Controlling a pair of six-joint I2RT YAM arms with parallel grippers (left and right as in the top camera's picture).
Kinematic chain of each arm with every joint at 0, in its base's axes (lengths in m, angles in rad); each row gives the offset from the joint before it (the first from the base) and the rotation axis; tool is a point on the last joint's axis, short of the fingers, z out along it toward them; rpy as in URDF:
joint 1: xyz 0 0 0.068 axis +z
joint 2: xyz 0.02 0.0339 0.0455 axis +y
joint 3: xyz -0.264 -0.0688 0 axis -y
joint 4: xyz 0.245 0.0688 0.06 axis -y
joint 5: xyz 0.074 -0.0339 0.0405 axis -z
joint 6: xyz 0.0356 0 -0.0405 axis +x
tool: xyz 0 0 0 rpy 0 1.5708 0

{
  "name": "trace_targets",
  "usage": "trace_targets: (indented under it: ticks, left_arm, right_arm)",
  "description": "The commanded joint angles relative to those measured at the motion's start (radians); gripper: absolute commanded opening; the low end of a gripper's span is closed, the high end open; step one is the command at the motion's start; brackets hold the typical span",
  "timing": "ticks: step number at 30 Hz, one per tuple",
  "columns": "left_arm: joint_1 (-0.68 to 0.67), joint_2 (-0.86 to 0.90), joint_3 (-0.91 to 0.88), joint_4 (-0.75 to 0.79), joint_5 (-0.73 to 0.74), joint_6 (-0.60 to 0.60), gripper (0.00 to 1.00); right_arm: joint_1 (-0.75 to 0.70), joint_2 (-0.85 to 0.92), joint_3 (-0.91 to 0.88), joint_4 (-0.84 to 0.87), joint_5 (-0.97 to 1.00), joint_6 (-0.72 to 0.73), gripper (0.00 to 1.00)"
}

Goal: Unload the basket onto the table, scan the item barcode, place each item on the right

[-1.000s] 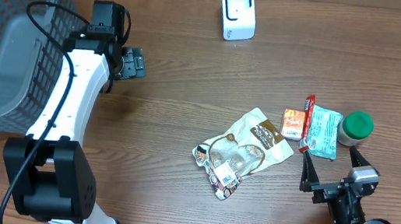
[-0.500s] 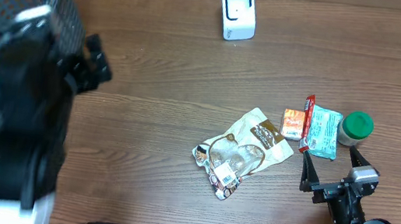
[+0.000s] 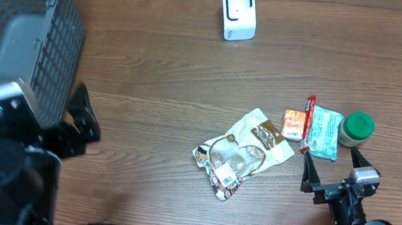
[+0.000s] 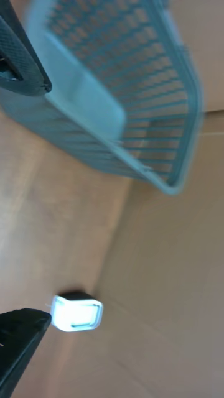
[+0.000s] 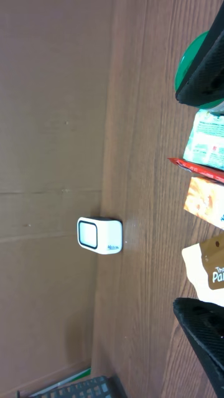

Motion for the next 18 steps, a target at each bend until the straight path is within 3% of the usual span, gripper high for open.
trace_targets:
  ticks: [1,4,8,11,18]
  left_arm:
    - [-0.001,-0.103,-0.143,0.003,0.036,-0.013,1.00]
    - [-0.001,-0.208,-0.283,0.051,0.034,-0.084,1.00]
    - [-0.001,-0.356,-0.470,0.237,0.034,-0.163,1.00]
    - [-0.001,-0.464,-0.596,0.431,0.047,-0.212,1.00]
    - [-0.001,-0.648,-0.842,0.864,0.108,-0.204,1.00]
  right_arm:
    - [-0.003,-0.012,-0.010,0.003,-0.006,-0.004,1.00]
    - [-0.003,-0.012,-0.010,0.003,-0.006,-0.004,1.00]
    - [-0.003,-0.012,-0.011,0.003,-0.006,-0.004,1.00]
    - [-0.003,-0.012,-0.010,0.003,-0.006,-0.004,1.00]
    - [-0.003,-0.012,-0.011,0.003,-0.006,-0.003,1.00]
